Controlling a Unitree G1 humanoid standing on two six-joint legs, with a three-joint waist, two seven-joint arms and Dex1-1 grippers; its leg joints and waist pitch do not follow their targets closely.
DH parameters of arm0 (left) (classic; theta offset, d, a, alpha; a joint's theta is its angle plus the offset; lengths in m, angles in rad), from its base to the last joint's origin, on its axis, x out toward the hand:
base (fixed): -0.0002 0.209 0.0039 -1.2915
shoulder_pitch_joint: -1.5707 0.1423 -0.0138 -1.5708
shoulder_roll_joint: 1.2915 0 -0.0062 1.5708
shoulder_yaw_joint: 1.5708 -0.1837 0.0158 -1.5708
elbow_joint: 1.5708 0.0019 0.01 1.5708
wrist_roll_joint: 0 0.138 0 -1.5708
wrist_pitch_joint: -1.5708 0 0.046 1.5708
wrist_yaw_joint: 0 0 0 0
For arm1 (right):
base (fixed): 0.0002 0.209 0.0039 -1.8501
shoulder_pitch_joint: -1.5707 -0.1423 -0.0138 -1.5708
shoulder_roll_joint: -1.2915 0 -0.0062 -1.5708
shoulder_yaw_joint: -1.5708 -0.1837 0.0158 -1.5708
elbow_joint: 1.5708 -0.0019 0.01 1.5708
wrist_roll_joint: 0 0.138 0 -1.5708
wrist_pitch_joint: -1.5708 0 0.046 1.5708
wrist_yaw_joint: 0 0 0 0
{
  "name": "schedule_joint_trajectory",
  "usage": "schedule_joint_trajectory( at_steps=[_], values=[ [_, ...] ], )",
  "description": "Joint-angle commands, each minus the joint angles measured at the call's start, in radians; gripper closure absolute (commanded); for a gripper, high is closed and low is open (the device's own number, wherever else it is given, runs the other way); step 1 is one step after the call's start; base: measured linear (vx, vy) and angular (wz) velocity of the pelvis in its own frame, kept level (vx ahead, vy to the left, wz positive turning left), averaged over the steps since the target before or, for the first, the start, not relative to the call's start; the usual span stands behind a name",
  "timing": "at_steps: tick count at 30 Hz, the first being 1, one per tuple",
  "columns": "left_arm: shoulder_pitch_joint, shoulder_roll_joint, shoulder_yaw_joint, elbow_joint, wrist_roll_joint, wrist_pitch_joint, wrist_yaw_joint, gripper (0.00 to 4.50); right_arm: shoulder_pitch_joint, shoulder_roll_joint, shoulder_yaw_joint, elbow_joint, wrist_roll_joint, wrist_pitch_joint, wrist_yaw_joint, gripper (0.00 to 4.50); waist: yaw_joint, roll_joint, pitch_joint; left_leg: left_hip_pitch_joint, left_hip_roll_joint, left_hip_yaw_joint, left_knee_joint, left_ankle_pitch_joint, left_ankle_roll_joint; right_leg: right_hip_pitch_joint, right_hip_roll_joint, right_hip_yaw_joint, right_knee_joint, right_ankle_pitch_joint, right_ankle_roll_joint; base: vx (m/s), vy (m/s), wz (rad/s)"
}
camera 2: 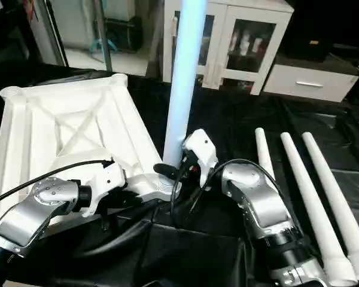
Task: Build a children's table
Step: Insert table leg to table base
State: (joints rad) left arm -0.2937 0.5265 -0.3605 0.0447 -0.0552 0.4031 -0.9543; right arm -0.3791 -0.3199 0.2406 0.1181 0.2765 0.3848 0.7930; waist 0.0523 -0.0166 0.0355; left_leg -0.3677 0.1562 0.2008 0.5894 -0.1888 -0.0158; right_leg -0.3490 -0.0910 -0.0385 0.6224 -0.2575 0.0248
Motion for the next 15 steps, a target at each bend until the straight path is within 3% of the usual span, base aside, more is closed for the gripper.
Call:
schedule_joint_trajectory(
  at_steps=[1, 8, 15],
  values=[
    [-0.018, -0.009, 0.002, -0.004, -0.003, -0.022, -0.003, 4.5, 0.044, -0.008, 0.028, 0.132, -0.065, 0.072, -0.056, 2.67, -0.01, 0.007, -0.018, 0.027, 0.081, -0.067, -0.108, -0.561, -0.135, -0.034, -0.074, 0.048, -0.116, -0.517, -0.102, 0.0, 0.0, 0.0],
    [-0.015, -0.01, 0.003, -0.005, -0.003, -0.019, 0.002, 4.5, 0.066, 0.011, 0.014, 0.148, -0.068, 0.045, -0.086, 2.67, -0.022, 0.013, -0.018, 0.038, 0.08, -0.073, -0.117, -0.661, -0.159, -0.042, -0.068, 0.042, -0.123, -0.498, -0.091, 0.0, 0.0, 0.0],
    [-0.008, -0.019, 0.013, 0.004, 0.008, 0.002, 0.026, 4.5, 0.077, 0.024, 0.0, 0.147, -0.071, 0.023, -0.105, 2.67, -0.018, 0.011, -0.019, 0.042, 0.08, -0.064, -0.117, -0.623, -0.145, -0.046, -0.07, 0.048, -0.127, -0.447, -0.105, 0.0, 0.0, 0.0]
  ],
)
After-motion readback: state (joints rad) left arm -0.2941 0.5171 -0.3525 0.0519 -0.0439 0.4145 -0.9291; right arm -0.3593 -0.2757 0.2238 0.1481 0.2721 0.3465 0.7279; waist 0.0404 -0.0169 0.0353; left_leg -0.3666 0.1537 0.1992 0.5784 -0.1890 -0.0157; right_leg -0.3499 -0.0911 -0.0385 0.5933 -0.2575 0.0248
